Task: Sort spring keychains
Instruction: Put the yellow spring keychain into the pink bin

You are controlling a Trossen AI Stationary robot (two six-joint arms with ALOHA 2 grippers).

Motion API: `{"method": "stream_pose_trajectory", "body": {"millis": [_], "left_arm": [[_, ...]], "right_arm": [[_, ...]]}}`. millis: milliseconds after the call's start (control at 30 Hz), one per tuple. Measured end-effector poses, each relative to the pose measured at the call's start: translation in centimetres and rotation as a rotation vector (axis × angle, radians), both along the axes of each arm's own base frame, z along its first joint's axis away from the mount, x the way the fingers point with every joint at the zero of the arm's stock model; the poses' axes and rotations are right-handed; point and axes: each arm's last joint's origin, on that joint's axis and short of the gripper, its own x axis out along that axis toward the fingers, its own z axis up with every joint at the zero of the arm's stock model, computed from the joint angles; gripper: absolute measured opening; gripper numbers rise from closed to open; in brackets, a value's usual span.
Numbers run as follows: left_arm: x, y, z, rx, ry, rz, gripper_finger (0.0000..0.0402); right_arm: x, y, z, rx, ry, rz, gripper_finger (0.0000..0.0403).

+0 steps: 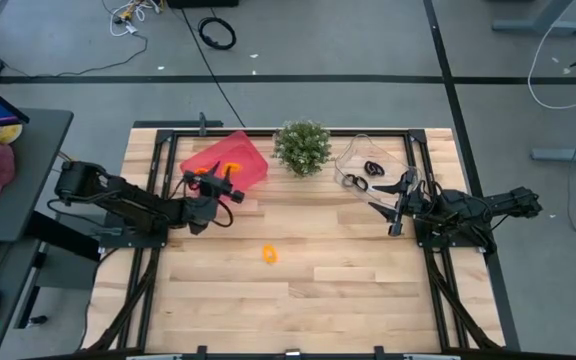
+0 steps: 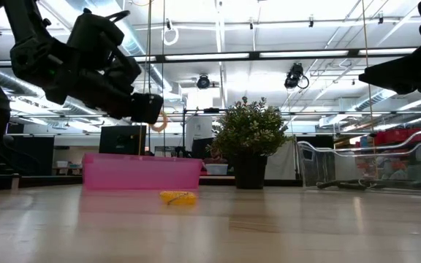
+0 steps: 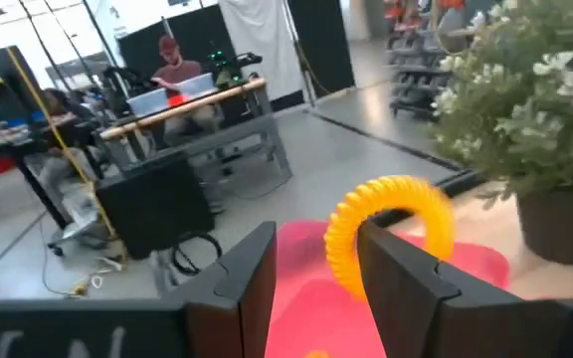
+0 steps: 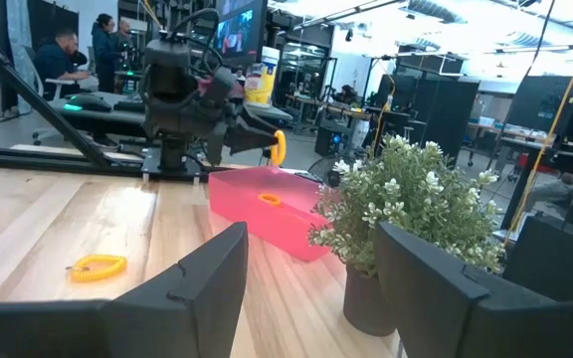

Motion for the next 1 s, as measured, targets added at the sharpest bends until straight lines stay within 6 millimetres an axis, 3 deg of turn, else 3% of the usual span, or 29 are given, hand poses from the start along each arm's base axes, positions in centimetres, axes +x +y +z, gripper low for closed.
{"method": "stream_pose_trajectory", "body": {"millis": [100,233,267,333,400,467,633,700,833,1000], "left_arm": [[-0.2,-0.1,-0.2,0.036,0.097,0.047,0.0147],[-0.8,0.0,-0.9,0.114,0.349,0.178,0.0146],[-0.9,-0.1,-1.0,0.115,0.347,0.177,0.0147],[-0.7,0.0,-0.9,0.056,0.140,0.124,0.0146],[-0.1,0.4,-0.2,-0.023,0.040,-0.021,0.0145],[0.3,0.7,0.1,-0.020,0.113,-0.060,0.0140],[-0.7,0.6,-0.8,0.054,0.244,0.132,0.0127],[-0.8,0.4,-0.9,0.042,0.170,0.137,0.0122],[0.1,1.3,-0.2,-0.082,0.108,-0.032,0.0115],[0.5,1.6,-0.2,-0.138,0.119,-0.111,0.0115]], "right_arm": [[0.0,0.0,0.0,0.000,0.000,-0.001,0.0222],[0.0,0.0,0.0,0.000,0.000,-0.001,0.0222],[0.0,0.0,0.0,0.000,0.000,0.000,0.0222],[0.0,0.0,0.0,0.000,0.001,-0.001,0.0222],[0.0,0.0,0.0,0.000,0.000,0.000,0.0222],[0.0,0.0,0.0,0.000,0.001,-0.001,0.0222],[0.0,0.0,0.0,0.000,0.000,0.000,0.0222],[0.0,0.0,0.0,0.000,0.000,-0.001,0.0222],[0.0,0.0,0.0,0.000,0.000,0.000,0.0222],[0.0,0.0,0.0,0.000,0.000,-0.001,0.0222]]}}
